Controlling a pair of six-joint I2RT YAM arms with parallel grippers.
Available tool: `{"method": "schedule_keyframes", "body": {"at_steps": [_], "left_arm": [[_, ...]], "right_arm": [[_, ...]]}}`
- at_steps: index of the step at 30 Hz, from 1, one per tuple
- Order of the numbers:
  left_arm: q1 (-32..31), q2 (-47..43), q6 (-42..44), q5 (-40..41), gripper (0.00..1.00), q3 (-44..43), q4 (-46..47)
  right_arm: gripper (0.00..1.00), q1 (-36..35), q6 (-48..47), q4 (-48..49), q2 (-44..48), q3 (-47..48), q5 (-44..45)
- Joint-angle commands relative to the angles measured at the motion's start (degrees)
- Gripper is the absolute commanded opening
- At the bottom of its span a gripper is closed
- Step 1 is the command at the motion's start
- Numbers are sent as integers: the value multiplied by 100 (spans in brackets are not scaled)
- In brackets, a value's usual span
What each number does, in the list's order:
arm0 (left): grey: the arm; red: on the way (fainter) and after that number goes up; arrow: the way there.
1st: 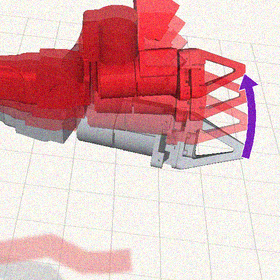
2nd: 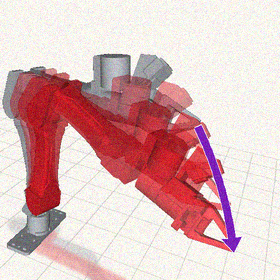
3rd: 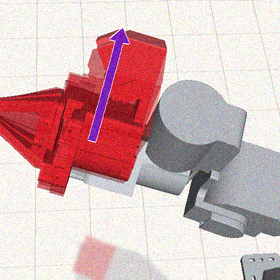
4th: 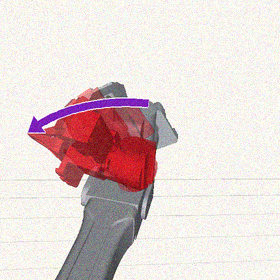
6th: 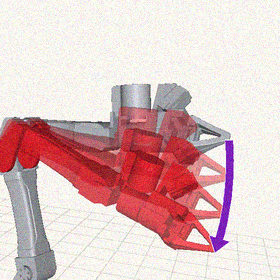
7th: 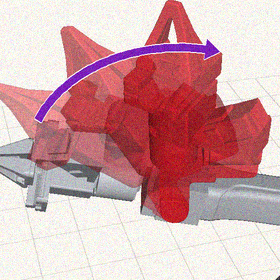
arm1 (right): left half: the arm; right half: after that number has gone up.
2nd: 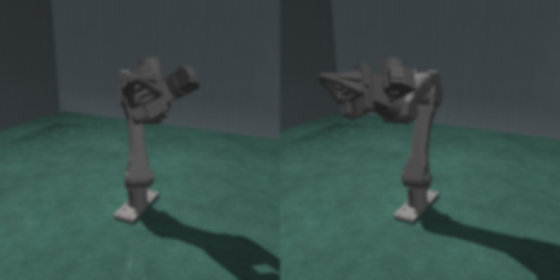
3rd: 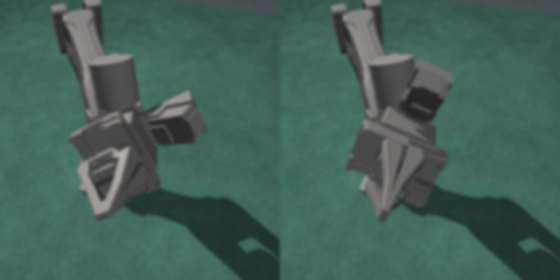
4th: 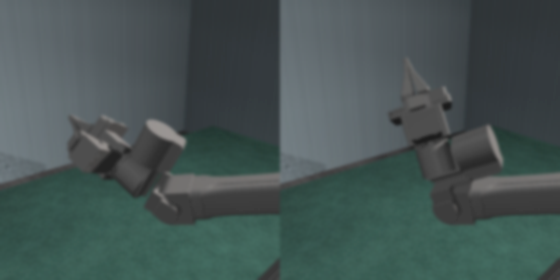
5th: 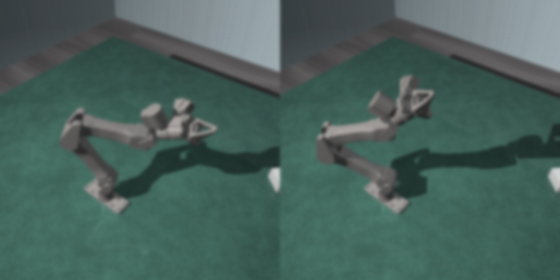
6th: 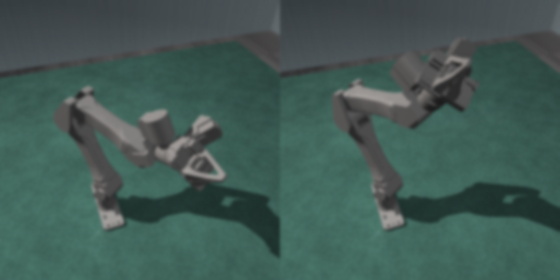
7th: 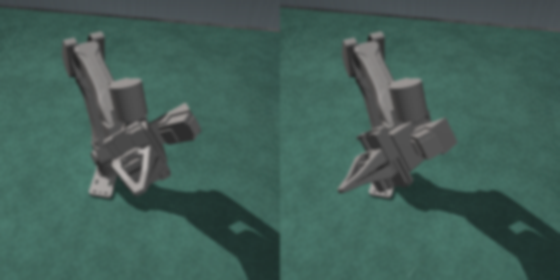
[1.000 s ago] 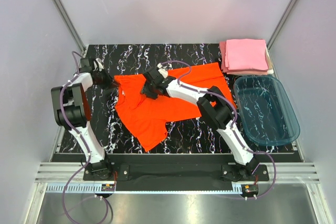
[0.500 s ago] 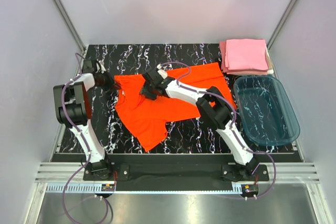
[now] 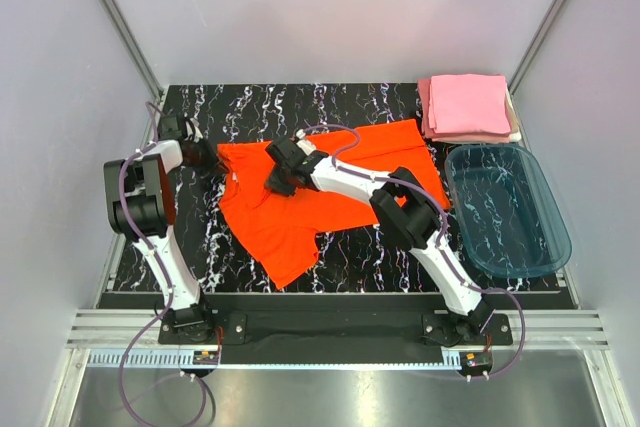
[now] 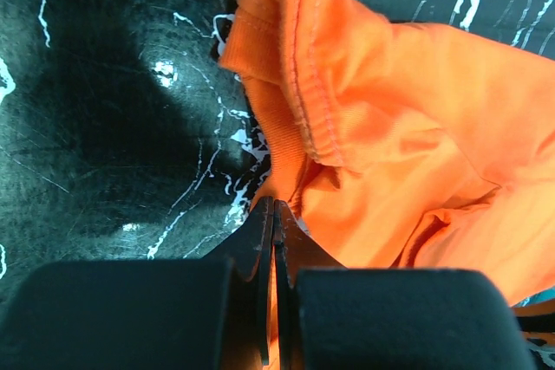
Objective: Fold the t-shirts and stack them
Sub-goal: Fold the tshirt
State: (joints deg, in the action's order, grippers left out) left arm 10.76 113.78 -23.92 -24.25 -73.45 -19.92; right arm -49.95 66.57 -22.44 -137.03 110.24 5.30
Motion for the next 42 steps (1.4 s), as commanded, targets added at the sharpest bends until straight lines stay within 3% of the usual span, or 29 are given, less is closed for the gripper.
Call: {"method": "schedule_keyframes", "body": {"at_steps": [1,2,6,33,42], "left_arm": [[-31,92,133,140,0,6,68],[-31,127,142,140,0,-29,76],[-39,197,186,131,0,-90,24],[-39,453,327,517,0,-257,-275],[-31,-100,256,1193,4,-275,-617]], "right_arm": [[29,-50,67,-6,9,24,226],[20,-50,6,-6,45,-2,278],[0,-50,-152,-6,273,-142,402],[0,-50,-768,240,1671,-1636,911],[0,-50,-733,635,1522,-1848,411]]}}
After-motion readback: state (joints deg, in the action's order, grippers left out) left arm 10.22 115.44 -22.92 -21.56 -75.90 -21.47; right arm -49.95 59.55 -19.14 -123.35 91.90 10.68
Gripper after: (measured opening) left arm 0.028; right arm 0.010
